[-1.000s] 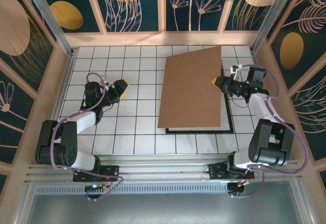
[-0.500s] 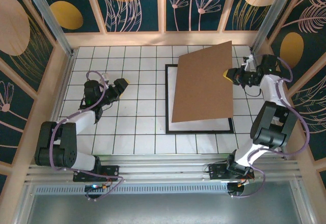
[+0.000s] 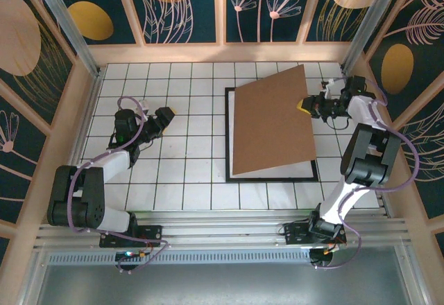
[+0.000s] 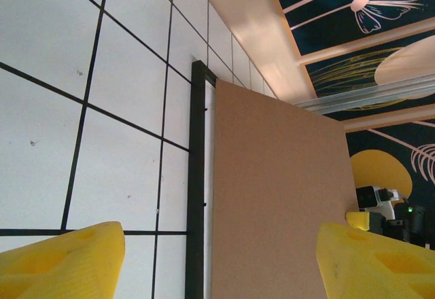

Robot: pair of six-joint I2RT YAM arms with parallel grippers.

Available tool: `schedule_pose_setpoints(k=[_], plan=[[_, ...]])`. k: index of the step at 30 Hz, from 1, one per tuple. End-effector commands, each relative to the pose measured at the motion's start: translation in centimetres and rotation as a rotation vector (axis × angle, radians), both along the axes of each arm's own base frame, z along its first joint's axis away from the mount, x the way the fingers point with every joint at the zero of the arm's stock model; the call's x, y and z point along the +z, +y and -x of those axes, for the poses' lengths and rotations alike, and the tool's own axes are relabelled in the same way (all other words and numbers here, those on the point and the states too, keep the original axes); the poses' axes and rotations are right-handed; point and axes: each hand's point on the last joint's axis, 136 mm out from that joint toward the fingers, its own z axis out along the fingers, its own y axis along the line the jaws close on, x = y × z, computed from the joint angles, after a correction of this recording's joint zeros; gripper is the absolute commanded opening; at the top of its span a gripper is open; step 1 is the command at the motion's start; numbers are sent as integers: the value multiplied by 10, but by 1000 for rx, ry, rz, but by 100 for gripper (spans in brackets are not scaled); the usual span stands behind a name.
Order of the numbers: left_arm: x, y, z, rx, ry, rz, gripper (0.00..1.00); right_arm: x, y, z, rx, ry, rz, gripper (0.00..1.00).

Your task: Put the photo into the frame

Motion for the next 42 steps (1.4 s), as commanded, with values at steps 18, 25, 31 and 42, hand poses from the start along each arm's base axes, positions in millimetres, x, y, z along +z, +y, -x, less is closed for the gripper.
schedule_pose_setpoints(k=[18, 25, 31, 42], plan=[[7, -2, -4, -17, -33, -7, 76, 7, 14, 11, 58, -1, 3, 0], [6, -2, -4, -21, -28, -2, 76, 10, 14, 12, 67, -14, 11, 0], [4, -3, -4, -22, -26, -3, 76, 9, 16, 12, 69, -16, 14, 0], [3, -2, -4, -20, -24, -4, 76, 1, 28, 3, 76, -40, -13, 0]])
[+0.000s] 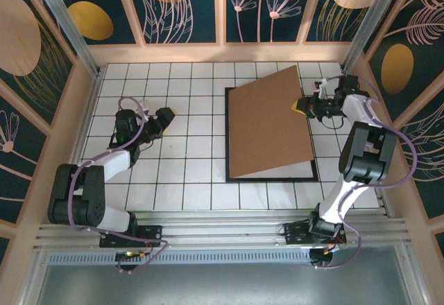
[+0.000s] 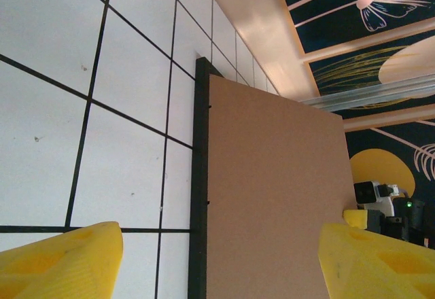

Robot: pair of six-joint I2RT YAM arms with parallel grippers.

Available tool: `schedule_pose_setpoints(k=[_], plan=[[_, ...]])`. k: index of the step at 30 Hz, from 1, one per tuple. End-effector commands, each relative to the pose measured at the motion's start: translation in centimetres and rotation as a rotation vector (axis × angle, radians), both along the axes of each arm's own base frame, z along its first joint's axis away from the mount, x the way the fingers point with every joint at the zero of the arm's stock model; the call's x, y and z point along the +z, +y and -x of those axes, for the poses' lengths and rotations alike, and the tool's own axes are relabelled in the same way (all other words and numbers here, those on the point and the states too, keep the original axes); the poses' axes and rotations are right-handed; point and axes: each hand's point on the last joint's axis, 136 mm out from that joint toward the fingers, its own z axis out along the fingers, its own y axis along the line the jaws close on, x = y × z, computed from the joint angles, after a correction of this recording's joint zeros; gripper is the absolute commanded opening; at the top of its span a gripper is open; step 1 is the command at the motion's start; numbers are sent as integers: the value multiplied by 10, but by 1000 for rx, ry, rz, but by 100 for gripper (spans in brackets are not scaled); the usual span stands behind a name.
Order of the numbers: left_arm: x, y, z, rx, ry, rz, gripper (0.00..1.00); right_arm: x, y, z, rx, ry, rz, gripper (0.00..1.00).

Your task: Put the photo into the frame

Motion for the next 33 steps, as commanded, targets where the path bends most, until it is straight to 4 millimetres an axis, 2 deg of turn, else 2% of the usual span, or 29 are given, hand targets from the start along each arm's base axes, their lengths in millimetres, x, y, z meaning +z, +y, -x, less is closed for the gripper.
schedule_pose_setpoints(k=[1, 5, 9, 14, 20, 24, 27, 33], plan=[[7, -2, -4, -15, -36, -5, 76, 8, 11, 3, 22, -31, -30, 0], [5, -1, -5, -14, -31, -10, 76, 2, 19, 7, 27, -20, -47, 0], [2, -1, -5, -12, -25, -18, 76, -2, 36, 14, 47, -19, -73, 0], [-2, 1, -6, -5, -16, -29, 77, -7, 66, 17, 46, -6, -89, 0], [-8, 4, -6, 7, 0, -55, 77, -17, 114, 19, 43, -12, -85, 0], [-12, 6, -5, 17, 11, -78, 77, -26, 136, 20, 58, -4, -62, 0], [-14, 8, -4, 21, 19, -87, 78, -34, 142, 19, 62, 0, -40, 9], [-19, 12, -3, 40, 36, -112, 78, -54, 142, 18, 73, 15, 7, 24]])
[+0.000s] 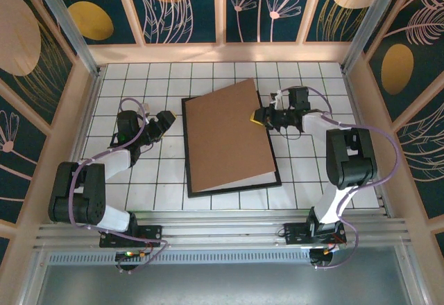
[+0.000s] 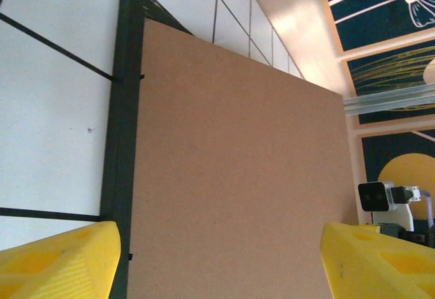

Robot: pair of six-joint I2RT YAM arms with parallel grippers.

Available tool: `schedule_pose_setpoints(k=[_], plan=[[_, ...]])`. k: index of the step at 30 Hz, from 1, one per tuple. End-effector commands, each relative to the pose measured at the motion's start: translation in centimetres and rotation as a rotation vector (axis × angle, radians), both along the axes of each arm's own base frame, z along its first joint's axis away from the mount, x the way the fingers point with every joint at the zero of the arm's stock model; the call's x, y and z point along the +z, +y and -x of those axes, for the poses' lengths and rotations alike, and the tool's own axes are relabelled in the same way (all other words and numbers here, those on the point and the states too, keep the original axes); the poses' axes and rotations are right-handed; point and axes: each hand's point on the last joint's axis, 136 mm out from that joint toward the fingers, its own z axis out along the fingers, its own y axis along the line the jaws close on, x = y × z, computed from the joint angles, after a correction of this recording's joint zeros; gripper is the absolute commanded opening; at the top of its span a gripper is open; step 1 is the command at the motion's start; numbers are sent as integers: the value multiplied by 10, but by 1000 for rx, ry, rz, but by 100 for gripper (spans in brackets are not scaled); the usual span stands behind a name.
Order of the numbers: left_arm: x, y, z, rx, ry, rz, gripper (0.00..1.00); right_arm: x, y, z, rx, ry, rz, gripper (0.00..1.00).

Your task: Put the photo into the frame

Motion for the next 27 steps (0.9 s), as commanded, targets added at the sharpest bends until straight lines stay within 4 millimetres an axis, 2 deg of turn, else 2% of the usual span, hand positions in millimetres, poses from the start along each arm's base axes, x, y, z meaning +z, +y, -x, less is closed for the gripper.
schedule_pose_setpoints(k=[1, 6, 12, 27], plan=[[5, 4, -3, 12, -19, -39, 78, -12, -1, -6, -4, -23, 48, 27], [1, 6, -4, 16, -10, -52, 79, -24, -4, -9, 4, -21, 111, 40], [-7, 8, 0, 17, 1, -84, 82, -37, -6, -7, 9, -28, 191, 46], [-12, 12, 8, 35, 9, -120, 85, -45, -19, -8, 11, -57, 331, 64]])
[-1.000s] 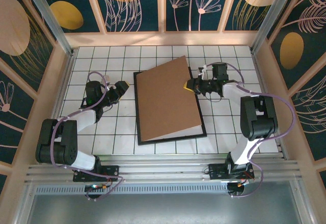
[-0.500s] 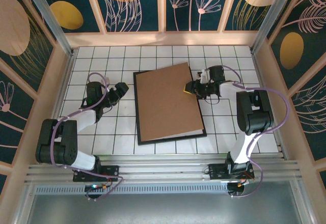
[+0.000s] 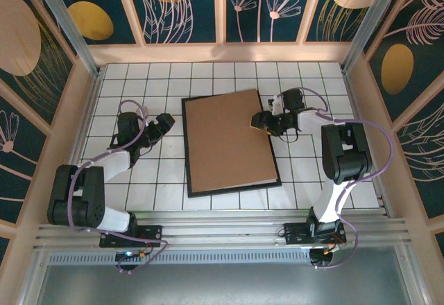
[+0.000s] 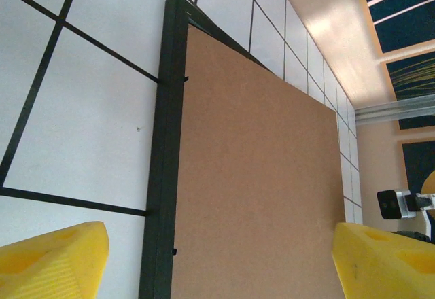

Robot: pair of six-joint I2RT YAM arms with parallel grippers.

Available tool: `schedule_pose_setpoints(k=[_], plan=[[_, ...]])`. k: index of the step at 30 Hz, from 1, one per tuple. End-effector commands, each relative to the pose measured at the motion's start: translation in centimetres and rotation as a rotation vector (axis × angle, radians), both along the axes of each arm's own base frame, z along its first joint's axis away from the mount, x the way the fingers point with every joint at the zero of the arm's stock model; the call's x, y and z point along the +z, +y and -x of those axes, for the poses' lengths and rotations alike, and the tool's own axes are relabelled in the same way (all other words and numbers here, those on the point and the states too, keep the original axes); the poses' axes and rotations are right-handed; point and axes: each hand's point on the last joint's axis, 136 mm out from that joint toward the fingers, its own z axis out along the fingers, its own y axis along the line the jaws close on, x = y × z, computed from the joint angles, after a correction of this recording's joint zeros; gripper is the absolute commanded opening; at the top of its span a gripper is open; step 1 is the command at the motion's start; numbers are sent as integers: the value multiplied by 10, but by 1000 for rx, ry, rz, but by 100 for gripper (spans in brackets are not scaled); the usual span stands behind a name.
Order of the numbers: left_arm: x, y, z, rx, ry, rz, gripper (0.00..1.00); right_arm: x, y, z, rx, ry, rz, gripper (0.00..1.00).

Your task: Put the photo into the frame

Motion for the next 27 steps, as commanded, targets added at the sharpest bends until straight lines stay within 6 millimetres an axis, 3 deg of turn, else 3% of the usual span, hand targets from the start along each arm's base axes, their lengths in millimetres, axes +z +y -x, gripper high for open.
schedule_pose_setpoints(k=[1, 16, 27], plan=[[2, 0, 4, -4, -14, -28, 86, 6, -1, -5, 19, -36, 49, 65], [3, 1, 3, 2, -15, -38, 86, 2, -10, -6, 12, -36, 120, 65], [-5, -4, 4, -10, 1, -37, 86, 17, -22, -10, -8, -67, 170, 65]])
